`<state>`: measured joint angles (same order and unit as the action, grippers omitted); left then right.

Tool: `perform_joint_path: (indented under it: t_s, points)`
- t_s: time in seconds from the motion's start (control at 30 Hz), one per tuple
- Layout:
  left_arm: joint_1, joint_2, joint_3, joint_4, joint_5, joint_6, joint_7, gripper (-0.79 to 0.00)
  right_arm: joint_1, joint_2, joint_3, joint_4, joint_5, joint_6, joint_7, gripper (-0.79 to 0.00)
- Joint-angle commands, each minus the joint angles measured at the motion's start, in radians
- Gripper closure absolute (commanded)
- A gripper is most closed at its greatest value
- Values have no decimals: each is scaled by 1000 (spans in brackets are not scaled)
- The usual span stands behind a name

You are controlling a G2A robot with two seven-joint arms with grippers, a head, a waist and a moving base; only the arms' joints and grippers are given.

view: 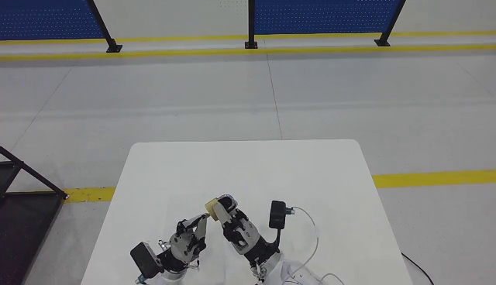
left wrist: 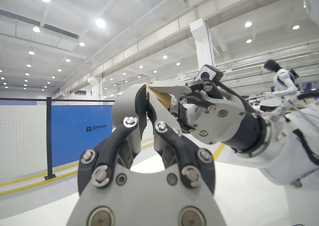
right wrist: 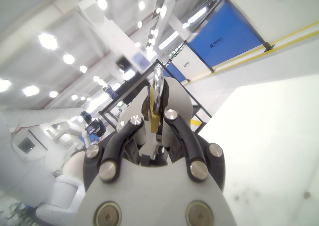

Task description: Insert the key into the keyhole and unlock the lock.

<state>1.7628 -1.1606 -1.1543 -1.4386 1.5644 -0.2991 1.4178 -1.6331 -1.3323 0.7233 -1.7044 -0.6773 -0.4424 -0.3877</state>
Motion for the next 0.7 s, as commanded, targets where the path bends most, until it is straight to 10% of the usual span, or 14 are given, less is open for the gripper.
perform_joint_path:
  t_s: [0.0, 0.67]
  points:
    - [-2, 0, -1, 4, 10, 20, 3, 0, -1, 0, 1, -1, 1, 2, 1, 0]
    - [-23, 9, -28, 20, 85, 145, 6, 0, -8, 0, 7, -5, 10, 1, 5, 0]
